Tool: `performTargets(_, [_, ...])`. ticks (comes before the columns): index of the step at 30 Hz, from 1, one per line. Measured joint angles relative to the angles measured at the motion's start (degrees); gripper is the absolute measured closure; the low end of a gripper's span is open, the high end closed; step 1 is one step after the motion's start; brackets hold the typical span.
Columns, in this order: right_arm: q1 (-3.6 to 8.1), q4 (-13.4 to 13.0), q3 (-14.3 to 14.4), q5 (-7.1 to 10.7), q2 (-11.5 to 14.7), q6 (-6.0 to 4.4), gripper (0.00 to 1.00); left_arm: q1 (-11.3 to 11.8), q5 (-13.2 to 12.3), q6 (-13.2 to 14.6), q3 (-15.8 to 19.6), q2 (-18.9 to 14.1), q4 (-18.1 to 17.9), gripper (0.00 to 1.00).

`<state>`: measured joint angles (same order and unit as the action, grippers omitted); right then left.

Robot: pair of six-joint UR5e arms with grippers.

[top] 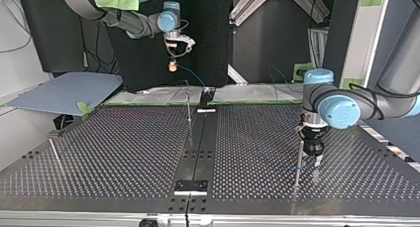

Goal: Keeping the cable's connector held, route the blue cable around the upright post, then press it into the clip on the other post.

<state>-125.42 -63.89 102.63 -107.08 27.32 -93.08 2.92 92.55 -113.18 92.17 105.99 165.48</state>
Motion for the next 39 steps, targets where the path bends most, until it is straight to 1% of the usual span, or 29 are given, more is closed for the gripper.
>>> performTargets(4, [0.11, -1.98, 2.17, -0.08, 2.17, 0.52, 1.0, -0.08, 0.59, -0.01, 0.0, -0.02, 0.48, 0.0])
performTargets(6, [0.21, -2.84, 3.42, -0.11, 3.42, 0.6, 1.0, -0.13, 0.75, -0.01, 0.0, -0.01, 0.65, 0.0])
performTargets(12, [0.64, -4.36, 6.57, 0.06, 6.58, 0.59, 1.0, -0.3, 1.28, -0.02, 0.0, -0.02, 1.3, 0.0])
performTargets(15, [0.98, -4.28, 8.07, 0.28, 8.08, 0.45, 1.0, -0.45, 1.67, -0.25, 0.0, -0.03, 1.97, 0.0])
performTargets(18, [1.43, -3.71, 9.21, 0.44, 9.5, 0.32, 1.0, -0.71, 2.19, -1.17, 0.0, -0.02, 2.87, 0.0])
performTargets(21, [1.78, -3.35, 9.69, 0.57, 10.84, 0.41, 1.0, -0.9, 2.48, -2.55, 0.0, -0.04, 3.83, 0.0])
performTargets(28, [2.21, -3.07, 9.86, 0.63, 11.63, 0.96, 1.0, -0.59, 2.72, -6.34, 0.0, -0.05, 5.51, 0.0])
performTargets(33, [2.3, -3.15, 9.85, 0.69, 11.66, 1.09, 1.0, -0.38, 2.4, -8.64, 0.0, -0.06, 5.62, 0.0])
performTargets(39, [2.31, -3.17, 9.87, 0.71, 11.65, 1.12, 1.0, -0.32, 1.73, -12.09, 0.0, -0.06, 5.34, 0.0])
